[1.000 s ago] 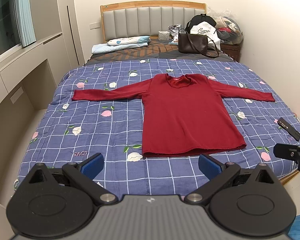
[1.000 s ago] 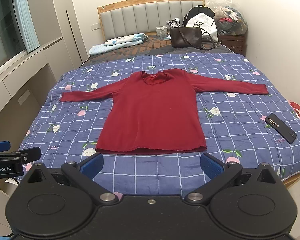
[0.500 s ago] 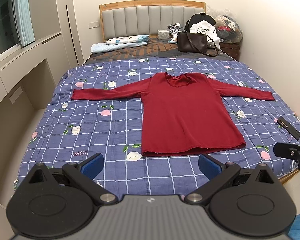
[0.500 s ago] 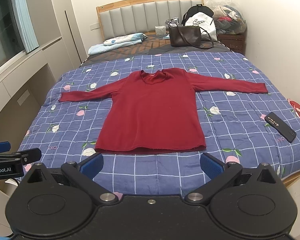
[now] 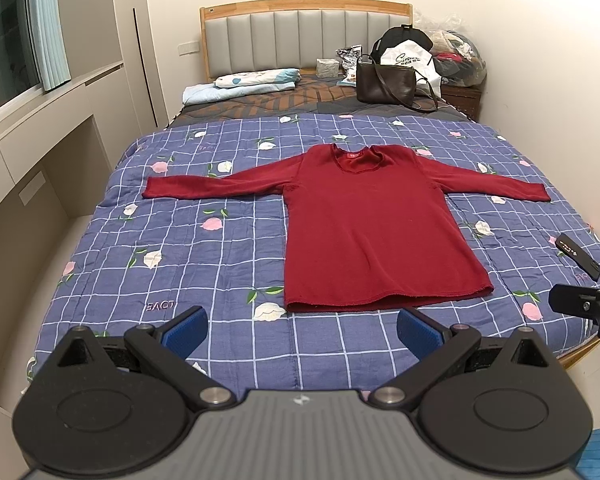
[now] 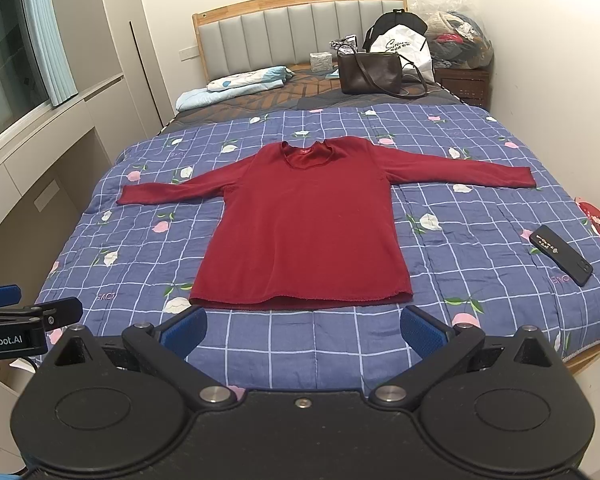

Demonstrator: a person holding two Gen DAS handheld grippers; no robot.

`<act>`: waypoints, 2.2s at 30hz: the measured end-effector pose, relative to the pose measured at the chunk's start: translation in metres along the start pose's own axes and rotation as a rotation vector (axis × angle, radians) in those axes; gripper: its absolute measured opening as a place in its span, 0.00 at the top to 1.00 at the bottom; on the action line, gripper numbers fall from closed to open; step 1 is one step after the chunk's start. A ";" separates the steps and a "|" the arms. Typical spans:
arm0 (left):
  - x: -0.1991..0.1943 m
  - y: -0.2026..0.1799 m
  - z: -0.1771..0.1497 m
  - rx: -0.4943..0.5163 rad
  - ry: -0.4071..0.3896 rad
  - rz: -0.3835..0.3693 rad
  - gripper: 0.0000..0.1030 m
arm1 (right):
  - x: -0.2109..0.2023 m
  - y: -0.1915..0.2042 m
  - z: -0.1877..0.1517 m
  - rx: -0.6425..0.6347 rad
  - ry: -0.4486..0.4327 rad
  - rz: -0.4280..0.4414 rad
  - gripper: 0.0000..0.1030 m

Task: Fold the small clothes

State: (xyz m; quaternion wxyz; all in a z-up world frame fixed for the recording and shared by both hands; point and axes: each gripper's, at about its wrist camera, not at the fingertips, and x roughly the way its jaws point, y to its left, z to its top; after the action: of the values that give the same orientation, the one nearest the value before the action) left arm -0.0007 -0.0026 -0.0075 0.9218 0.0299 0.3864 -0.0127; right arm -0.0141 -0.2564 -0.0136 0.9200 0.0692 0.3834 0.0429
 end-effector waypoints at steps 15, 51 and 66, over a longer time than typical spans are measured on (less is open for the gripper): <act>0.000 -0.002 0.001 -0.001 0.003 -0.007 0.00 | 0.000 -0.001 -0.002 0.002 0.000 -0.001 0.00; 0.049 0.012 0.035 0.058 0.113 -0.056 0.00 | 0.009 0.008 0.009 0.079 0.001 -0.077 0.00; 0.122 -0.039 0.099 0.098 0.206 -0.008 0.00 | 0.048 -0.030 0.064 0.173 0.026 -0.123 0.00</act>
State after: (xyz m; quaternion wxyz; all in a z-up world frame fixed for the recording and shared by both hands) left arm 0.1532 -0.0475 -0.0271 0.8745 0.0745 0.4781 -0.0321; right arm 0.0655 -0.2862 -0.0073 0.9065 0.1239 0.4010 -0.0459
